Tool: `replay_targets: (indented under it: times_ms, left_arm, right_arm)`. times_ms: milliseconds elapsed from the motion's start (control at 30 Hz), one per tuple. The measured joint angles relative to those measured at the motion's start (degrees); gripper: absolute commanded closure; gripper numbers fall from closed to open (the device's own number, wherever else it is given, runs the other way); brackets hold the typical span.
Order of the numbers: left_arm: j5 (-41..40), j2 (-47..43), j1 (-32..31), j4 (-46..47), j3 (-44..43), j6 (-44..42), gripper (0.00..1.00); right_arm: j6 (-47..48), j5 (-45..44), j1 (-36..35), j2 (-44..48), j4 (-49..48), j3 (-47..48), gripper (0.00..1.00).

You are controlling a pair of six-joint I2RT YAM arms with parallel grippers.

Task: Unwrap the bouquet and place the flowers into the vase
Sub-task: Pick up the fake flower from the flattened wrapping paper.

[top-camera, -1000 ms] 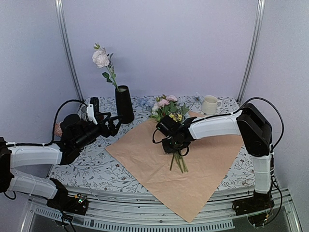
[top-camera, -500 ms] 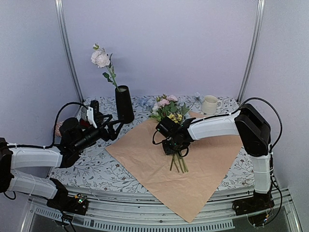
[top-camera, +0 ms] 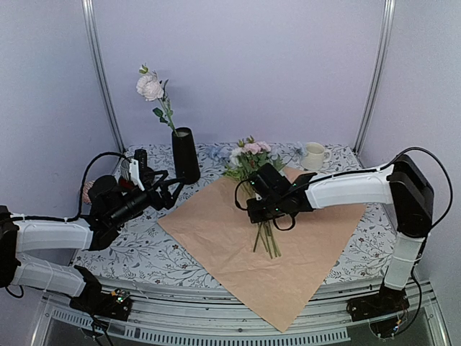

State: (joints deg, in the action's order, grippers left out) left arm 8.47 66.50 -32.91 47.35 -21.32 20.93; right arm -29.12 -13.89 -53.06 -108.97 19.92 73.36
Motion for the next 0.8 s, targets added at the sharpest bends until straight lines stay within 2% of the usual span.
replay_targets:
  times_ms: [367,800]
  left_arm:
    - [-0.2,-0.3,0.0,0.0,0.0,1.0,0.02]
    - [-0.2,-0.3,0.0,-1.2,-0.4,2.3,0.02]
  right_arm:
    - [2.1,5.2,0.0,13.1,-14.7,-11.5,0.97]
    - [4.6,10.0,0.0,21.6,-26.1,-19.5,0.96]
